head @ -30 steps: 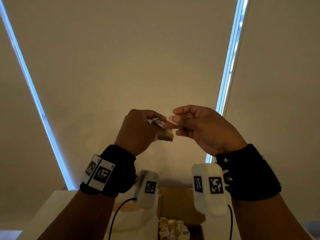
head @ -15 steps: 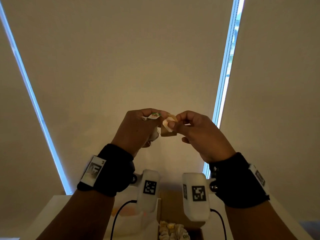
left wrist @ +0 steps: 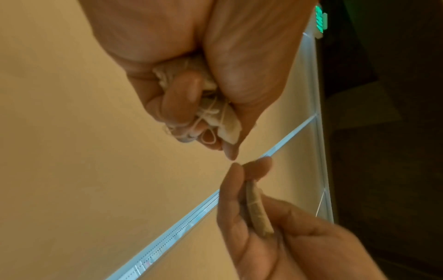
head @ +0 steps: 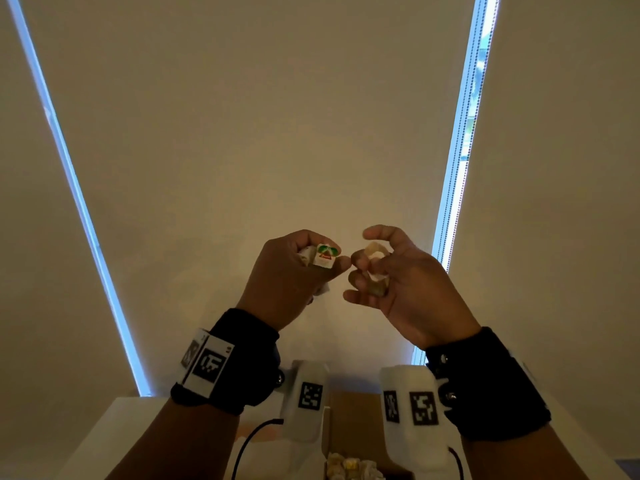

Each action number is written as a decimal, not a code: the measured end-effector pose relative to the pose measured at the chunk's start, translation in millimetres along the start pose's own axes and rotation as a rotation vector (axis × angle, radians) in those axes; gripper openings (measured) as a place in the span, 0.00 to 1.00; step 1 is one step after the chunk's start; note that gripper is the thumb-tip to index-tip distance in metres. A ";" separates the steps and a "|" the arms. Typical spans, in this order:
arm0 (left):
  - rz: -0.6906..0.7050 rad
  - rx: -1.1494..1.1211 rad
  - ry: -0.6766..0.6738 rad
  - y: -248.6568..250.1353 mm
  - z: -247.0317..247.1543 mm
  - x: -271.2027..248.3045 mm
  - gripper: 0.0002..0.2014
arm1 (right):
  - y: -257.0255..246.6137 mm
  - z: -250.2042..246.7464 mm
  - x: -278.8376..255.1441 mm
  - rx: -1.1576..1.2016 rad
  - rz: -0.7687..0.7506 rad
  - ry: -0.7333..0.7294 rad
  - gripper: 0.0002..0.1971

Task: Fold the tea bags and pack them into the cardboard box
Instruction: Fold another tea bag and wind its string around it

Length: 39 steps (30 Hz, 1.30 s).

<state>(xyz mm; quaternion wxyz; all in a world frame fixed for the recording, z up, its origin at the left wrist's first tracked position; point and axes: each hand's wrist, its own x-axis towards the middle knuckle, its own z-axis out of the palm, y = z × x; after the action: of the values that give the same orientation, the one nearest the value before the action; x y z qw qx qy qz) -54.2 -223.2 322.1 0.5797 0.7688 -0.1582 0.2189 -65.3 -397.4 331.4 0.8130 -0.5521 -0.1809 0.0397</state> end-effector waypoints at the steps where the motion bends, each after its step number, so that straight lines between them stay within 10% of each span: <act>1: 0.031 0.021 0.003 0.5 0.2 -1.0 0.08 | -1.3 2.7 -0.2 -0.098 0.002 0.022 0.18; 8: 0.178 0.238 0.043 -1.9 2.6 -0.9 0.10 | -2.8 8.6 4.3 -0.910 -0.145 0.079 0.12; 15: 0.143 0.189 0.022 -0.3 -0.5 -4.7 0.20 | 0.7 -2.6 12.3 -0.731 -0.189 0.144 0.09; 20: 0.023 -0.010 0.109 -6.4 -13.5 1.0 0.07 | -9.0 -13.1 18.8 -0.794 -0.233 0.139 0.08; 39: 0.007 0.464 0.166 -24.3 -58.9 8.4 0.08 | -32.8 -31.3 26.6 -0.947 -0.373 0.268 0.06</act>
<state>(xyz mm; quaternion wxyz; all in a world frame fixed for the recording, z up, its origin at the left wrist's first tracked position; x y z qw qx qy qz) -44.1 -159.8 320.1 0.3978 0.8602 -0.0583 0.3137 -34.3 -430.7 357.8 0.4839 -0.8175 -0.1685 -0.2629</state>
